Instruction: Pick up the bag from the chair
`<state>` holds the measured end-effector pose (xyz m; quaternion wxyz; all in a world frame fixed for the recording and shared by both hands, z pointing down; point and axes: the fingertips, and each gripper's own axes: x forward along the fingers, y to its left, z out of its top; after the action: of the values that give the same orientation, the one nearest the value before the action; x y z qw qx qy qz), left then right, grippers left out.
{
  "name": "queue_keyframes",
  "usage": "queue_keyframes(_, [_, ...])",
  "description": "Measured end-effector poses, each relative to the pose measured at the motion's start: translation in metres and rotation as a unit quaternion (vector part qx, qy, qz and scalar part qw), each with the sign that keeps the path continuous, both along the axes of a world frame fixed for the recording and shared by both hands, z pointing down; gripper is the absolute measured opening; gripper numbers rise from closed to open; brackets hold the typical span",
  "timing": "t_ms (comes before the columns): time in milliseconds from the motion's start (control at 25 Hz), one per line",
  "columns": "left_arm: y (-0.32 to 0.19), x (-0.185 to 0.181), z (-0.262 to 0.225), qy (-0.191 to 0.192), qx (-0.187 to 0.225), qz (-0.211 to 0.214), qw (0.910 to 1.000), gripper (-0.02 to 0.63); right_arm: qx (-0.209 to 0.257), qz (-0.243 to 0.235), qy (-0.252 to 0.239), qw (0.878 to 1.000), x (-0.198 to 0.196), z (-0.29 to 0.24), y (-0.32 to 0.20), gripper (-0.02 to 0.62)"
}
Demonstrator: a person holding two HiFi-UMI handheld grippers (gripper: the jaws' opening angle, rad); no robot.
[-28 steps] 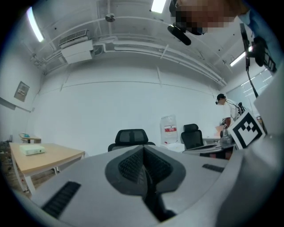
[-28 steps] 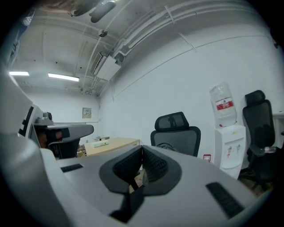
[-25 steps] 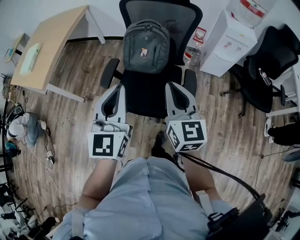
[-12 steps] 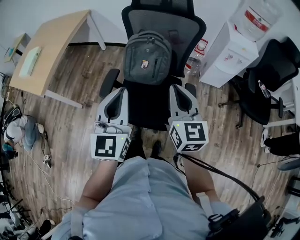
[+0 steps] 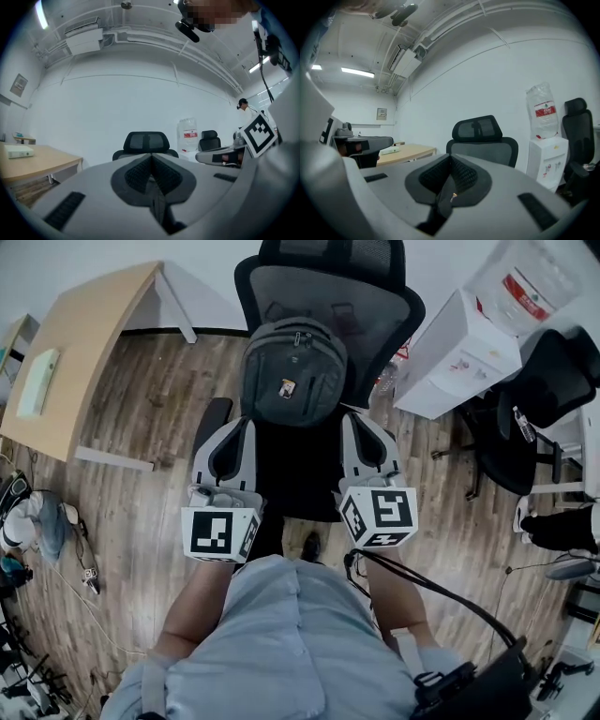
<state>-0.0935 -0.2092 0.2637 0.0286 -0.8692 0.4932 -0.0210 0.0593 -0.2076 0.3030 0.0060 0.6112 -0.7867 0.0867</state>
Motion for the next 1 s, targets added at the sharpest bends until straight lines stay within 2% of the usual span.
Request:
queue_keyframes(400, [-0.107, -0.009, 0.038, -0.014, -0.036, 0.022, 0.999, 0.002, -0.039, 0.033, 0.0, 0.999, 0.0, 0.04, -0.092, 0.002])
queue_keyframes(840, [-0.171, -0.013, 0.128, -0.037, -0.117, 0.022, 0.9922, 0.002, -0.122, 0.066, -0.001, 0.99, 0.017, 0.133, -0.133, 0.002])
queue_keyframes(1000, [-0.189, -0.013, 0.151, -0.049, -0.13, 0.028, 0.9898, 0.002, -0.139, 0.077, -0.003, 0.987, 0.023, 0.157, -0.144, 0.002])
